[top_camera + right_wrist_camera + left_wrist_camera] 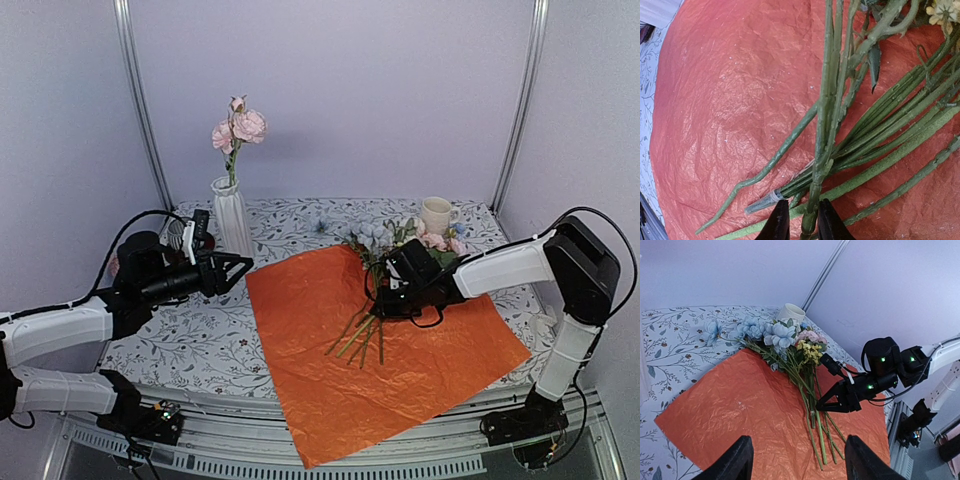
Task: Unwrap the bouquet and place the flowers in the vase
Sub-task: Pick up the fake flower from the flattened wrapping paper, then pass from the right arm to the left
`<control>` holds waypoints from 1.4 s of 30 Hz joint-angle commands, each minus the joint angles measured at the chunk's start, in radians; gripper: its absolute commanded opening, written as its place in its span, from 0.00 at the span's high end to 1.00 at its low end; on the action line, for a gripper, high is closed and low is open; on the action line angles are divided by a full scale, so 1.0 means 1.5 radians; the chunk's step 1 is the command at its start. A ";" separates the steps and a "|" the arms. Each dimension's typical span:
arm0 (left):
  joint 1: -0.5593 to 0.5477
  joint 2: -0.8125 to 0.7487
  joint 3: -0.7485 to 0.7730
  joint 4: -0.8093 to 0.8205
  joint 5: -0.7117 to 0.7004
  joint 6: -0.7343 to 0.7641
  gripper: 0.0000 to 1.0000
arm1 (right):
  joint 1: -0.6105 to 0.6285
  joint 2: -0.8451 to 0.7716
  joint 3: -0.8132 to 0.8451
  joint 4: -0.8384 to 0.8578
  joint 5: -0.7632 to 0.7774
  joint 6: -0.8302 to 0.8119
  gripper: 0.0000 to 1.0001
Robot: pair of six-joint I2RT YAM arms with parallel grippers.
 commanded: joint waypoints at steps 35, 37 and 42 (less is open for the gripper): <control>-0.187 0.085 0.087 0.121 -0.011 -0.082 0.34 | 0.007 -0.404 -0.273 0.409 -0.094 -0.037 0.97; -0.213 0.119 0.110 0.130 -0.019 -0.083 0.35 | 0.019 -0.415 -0.290 0.448 -0.105 -0.039 0.97; -0.264 0.190 0.178 0.144 -0.035 -0.075 0.35 | 0.056 -0.436 -0.302 0.494 -0.100 -0.054 0.97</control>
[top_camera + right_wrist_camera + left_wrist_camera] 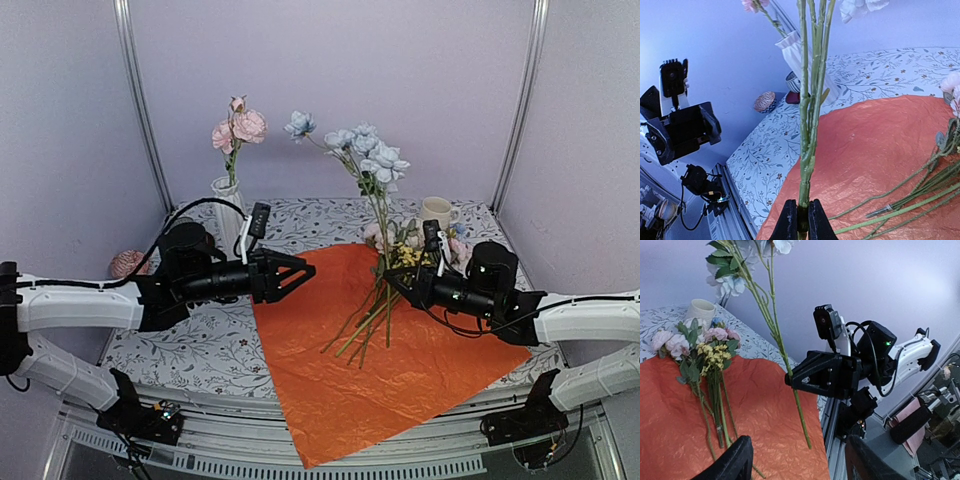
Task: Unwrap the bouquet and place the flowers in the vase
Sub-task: Pass from the right arm to the left
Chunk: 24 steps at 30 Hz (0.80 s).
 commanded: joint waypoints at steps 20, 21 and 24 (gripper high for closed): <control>-0.107 0.141 0.162 0.095 -0.004 -0.003 0.55 | 0.150 -0.022 -0.046 0.242 0.029 -0.142 0.97; -0.108 0.141 0.163 0.094 -0.004 -0.002 0.55 | 0.155 -0.019 -0.044 0.244 0.032 -0.149 0.97; -0.108 0.138 0.160 0.093 -0.004 -0.001 0.53 | 0.168 -0.009 -0.043 0.255 0.034 -0.163 0.97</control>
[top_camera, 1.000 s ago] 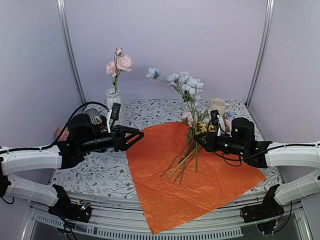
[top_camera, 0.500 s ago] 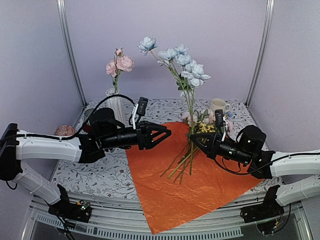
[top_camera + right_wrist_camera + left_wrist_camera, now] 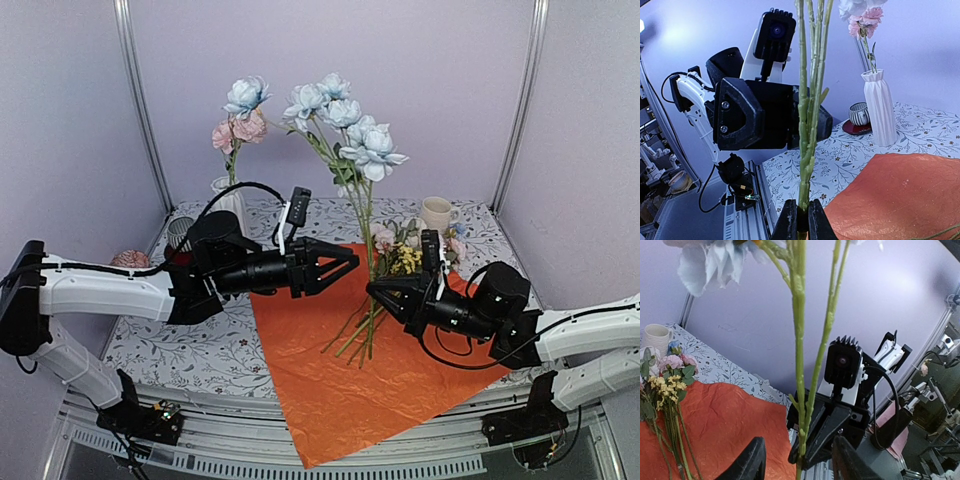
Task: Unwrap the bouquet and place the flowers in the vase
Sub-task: Pass from the right arm to the left
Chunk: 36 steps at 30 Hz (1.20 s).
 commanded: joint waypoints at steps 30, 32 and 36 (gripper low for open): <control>-0.014 -0.037 -0.064 0.092 -0.006 -0.004 0.41 | 0.081 0.108 0.054 0.075 0.035 -0.078 0.97; -0.013 -0.036 -0.067 0.097 -0.004 -0.004 0.39 | 0.081 0.112 0.056 0.077 0.035 -0.080 0.97; -0.013 -0.037 -0.069 0.104 -0.001 -0.002 0.38 | 0.081 0.116 0.056 0.081 0.035 -0.085 0.97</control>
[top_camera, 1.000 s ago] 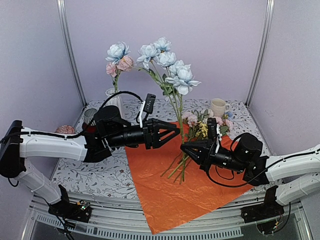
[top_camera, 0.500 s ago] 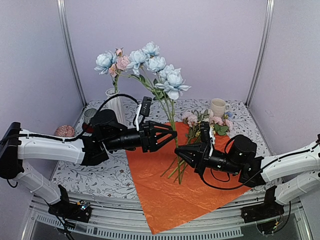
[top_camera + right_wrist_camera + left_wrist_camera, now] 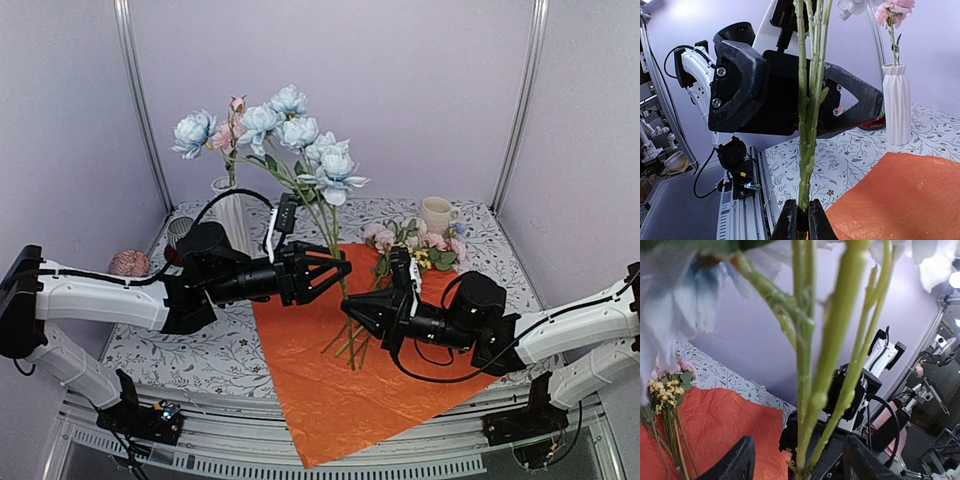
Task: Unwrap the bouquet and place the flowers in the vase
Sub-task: Pass from the right arm to the left
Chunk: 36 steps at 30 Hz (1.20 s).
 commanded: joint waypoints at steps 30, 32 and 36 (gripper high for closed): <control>-0.005 -0.036 -0.039 0.065 -0.017 0.000 0.66 | 0.006 0.026 0.021 0.057 0.001 0.002 0.97; -0.006 -0.039 -0.042 0.069 -0.021 -0.001 0.68 | 0.006 0.028 0.021 0.058 0.001 0.003 0.97; -0.006 -0.038 -0.042 0.069 -0.024 -0.002 0.75 | 0.006 0.031 0.022 0.059 -0.001 0.006 0.97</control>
